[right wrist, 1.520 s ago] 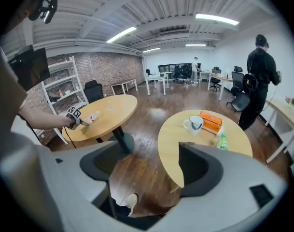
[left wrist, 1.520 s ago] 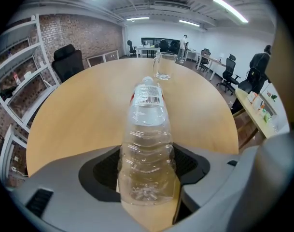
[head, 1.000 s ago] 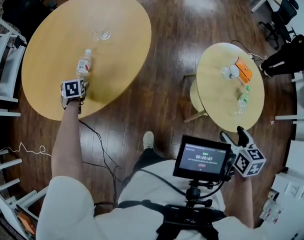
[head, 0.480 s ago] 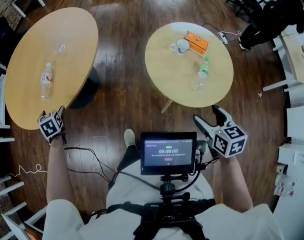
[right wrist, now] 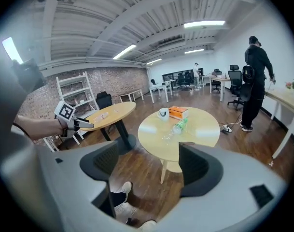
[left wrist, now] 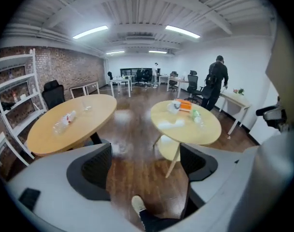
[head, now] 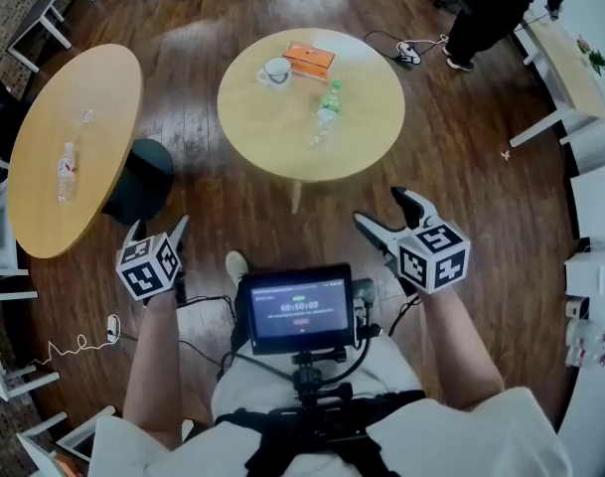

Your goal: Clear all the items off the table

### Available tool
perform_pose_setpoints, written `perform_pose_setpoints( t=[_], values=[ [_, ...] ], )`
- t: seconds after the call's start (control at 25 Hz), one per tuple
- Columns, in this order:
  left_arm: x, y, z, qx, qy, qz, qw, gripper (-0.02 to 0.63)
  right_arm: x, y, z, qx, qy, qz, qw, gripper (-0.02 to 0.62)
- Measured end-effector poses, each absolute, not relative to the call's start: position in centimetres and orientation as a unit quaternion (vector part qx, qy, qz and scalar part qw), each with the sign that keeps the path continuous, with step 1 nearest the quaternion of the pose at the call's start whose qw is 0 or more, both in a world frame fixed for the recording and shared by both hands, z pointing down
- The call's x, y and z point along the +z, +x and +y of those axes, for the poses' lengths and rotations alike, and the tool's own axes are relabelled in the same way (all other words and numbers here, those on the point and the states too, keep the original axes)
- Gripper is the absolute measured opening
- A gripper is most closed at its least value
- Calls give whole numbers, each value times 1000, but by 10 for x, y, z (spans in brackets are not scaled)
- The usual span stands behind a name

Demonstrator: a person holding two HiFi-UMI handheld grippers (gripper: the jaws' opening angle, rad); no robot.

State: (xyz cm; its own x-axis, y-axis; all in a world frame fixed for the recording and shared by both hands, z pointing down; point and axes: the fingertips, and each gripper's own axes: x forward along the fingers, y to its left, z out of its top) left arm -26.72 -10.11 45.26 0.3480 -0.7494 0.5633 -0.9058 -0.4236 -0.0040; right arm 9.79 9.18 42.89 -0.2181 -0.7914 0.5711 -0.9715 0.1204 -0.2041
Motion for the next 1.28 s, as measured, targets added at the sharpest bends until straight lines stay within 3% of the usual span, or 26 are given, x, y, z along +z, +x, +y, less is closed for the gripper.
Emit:
perform_pose_setpoints(
  t=[0.44,1.28],
  values=[
    [433,-99,43,231,868,-402,175,448,427,144,172,273,609,-729,148,388],
    [425,-87,58,211,877,-387,190,465,432,145,174,274,608,-730,150,388]
  ],
)
